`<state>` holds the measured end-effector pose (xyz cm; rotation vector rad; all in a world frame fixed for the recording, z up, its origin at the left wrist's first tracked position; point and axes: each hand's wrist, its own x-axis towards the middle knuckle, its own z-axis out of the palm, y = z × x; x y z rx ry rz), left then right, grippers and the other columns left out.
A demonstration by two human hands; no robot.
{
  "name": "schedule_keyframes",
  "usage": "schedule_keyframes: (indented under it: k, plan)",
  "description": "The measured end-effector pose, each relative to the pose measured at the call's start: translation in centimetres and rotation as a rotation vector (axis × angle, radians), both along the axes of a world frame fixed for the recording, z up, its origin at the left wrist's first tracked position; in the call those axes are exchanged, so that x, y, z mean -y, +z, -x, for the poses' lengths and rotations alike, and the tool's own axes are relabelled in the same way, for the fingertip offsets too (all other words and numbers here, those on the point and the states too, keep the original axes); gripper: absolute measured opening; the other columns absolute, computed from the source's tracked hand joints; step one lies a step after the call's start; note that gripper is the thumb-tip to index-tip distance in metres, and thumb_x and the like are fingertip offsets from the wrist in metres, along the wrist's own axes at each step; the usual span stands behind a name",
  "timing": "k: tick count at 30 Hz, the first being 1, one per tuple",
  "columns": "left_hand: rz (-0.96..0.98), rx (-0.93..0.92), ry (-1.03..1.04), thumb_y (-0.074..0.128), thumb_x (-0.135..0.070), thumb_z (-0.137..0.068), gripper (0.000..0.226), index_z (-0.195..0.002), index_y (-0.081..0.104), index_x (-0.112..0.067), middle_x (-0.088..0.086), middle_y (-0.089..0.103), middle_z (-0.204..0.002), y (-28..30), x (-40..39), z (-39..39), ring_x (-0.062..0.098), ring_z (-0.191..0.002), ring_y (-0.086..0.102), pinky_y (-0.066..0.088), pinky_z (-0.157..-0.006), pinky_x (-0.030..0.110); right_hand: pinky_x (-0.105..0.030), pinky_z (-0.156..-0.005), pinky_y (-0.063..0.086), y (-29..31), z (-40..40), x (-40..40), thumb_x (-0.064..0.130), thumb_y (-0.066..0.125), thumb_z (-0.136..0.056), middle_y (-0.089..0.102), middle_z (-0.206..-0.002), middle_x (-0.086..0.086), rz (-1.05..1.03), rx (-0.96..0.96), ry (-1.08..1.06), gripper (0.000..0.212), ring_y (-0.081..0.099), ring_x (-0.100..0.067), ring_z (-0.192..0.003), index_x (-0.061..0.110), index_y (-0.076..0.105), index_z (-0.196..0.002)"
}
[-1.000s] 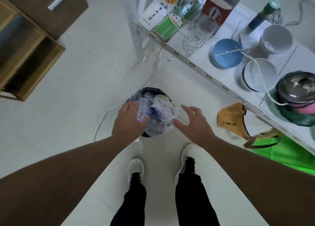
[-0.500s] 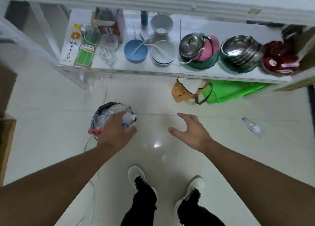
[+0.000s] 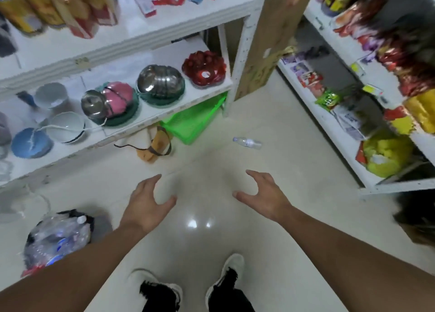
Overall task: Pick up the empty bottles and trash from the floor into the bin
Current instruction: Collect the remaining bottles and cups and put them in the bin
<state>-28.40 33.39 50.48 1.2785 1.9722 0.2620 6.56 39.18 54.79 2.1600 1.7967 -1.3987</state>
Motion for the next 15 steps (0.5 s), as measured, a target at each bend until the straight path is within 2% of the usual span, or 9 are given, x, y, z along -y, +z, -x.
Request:
schedule_keyframes:
  k: [7,12,15]
  plan:
    - [0.001,0.050,-0.169,0.069,-0.067,-0.089,0.086,-0.164,0.036,-0.041,-0.007,0.037,-0.165,2.4,-8.4,-14.3,0.021,-0.154,0.036,0.033,-0.120,0.039,-0.035,-0.109,0.043,1.2,-13.9,-0.6,0.086,0.070,-0.071,0.032,-0.165,0.011,-0.013,-0.026,-0.198,0.105,0.049,-0.015,-0.144,0.047,0.036,-0.162]
    - [0.041,0.064,-0.276,0.067,-0.065,-0.088,0.087,-0.165,0.034,-0.040,-0.007,0.035,-0.167,1.5,-14.5,-19.7,0.020,-0.154,0.034,0.033,-0.123,0.039,-0.032,-0.107,0.041,-0.7,-17.5,-3.1,0.084,0.073,-0.070,0.031,-0.165,0.010,0.031,-0.054,-0.274,0.106,0.047,-0.015,-0.145,0.047,0.035,-0.163]
    - [0.058,0.060,-0.326,0.070,-0.061,-0.088,0.086,-0.165,0.036,-0.039,-0.005,0.037,-0.166,-0.4,-19.4,-21.4,0.022,-0.154,0.035,0.034,-0.124,0.041,-0.034,-0.113,0.041,-2.6,-18.4,-6.4,0.079,0.075,-0.072,0.031,-0.165,0.009,0.054,-0.068,-0.280,0.106,0.045,-0.015,-0.147,0.044,0.034,-0.164]
